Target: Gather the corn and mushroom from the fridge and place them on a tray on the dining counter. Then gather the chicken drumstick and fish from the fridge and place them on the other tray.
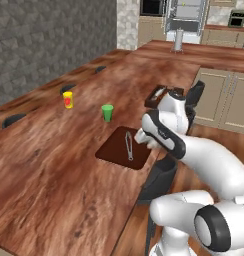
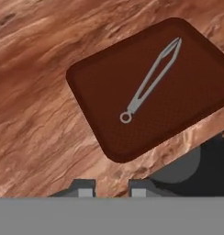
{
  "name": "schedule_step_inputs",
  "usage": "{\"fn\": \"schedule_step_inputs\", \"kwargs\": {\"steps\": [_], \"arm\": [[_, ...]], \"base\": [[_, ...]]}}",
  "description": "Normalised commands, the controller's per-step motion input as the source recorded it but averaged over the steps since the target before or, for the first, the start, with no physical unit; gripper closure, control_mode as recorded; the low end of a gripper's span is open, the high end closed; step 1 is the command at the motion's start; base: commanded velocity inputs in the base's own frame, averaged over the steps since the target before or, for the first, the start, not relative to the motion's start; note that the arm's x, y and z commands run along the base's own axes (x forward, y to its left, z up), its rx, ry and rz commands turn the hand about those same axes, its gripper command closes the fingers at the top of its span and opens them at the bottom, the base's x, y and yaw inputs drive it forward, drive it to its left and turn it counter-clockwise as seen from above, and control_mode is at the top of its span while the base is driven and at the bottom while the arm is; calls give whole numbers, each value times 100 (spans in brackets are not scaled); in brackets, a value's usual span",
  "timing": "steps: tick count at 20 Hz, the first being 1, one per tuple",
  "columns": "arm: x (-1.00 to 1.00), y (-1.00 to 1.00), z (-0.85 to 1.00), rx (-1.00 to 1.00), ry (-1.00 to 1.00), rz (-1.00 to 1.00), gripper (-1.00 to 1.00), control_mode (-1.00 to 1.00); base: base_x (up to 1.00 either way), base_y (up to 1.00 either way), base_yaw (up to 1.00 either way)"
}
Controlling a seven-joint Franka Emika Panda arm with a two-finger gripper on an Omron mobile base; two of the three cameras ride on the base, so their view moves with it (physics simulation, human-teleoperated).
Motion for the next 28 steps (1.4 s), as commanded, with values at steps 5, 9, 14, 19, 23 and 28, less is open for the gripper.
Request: {"fn": "schedule_step_inputs", "kwargs": {"steps": [5, 9, 14, 19, 23, 28], "arm": [[100, 17, -80, 0, 18, 3, 100, -100], [100, 9, -67, 0, 18, 3, 100, -100], [100, 10, -59, 0, 13, 2, 100, -100], [100, 30, -61, 0, 2, 1, -100, -100], [12, 2, -4, 0, 0, 0, -100, -100], [-30, -9, 20, 0, 0, 0, -100, -100]], "base": [[0, 0, 0], [0, 0, 0], [0, 0, 0], [0, 0, 0], [0, 0, 0], [0, 0, 0]]}}
